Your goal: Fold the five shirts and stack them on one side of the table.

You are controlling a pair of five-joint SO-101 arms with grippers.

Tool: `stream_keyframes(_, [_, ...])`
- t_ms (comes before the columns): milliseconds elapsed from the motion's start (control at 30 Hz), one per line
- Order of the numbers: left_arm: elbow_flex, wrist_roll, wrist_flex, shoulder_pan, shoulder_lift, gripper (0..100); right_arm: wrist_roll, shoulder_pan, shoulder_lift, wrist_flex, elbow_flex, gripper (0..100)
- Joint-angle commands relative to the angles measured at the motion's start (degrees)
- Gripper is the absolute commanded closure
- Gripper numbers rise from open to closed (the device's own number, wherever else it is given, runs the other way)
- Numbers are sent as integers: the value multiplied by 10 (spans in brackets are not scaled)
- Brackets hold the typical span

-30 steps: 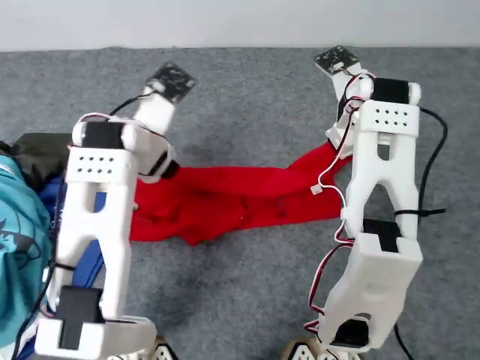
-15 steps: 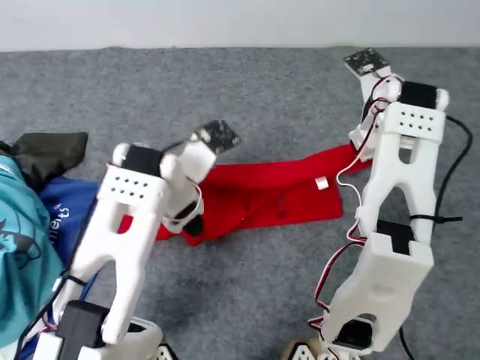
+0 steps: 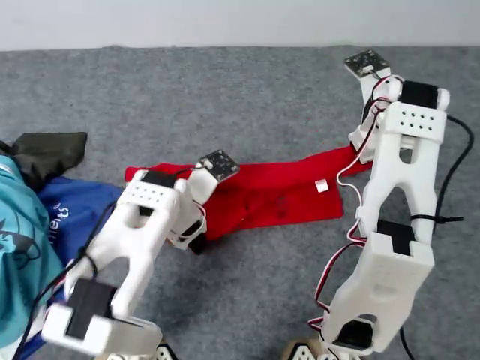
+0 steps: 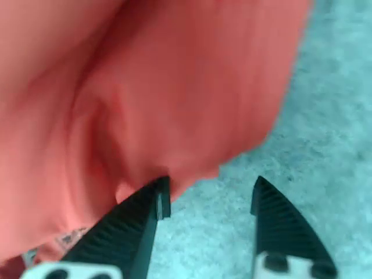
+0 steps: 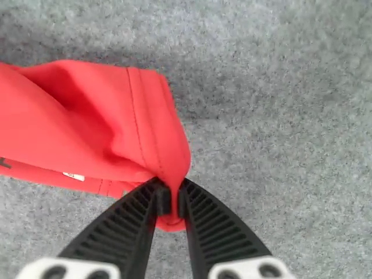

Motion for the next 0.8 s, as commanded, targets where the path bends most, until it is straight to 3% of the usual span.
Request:
stream_keyframes(0, [-71,10,-10,-11,62,768,2,4,-12,7,-3,990])
stream_keyframes(400, [-155,11,6,-8,170,777,3,7,-34,7,-3,990])
stream_keyframes(600, [-170,8,11,-7,190,931,3,7,-33,7,-3,990])
stream_keyframes(767, [-172,6,53,-7,155,981,3,8,-36,7,-3,990])
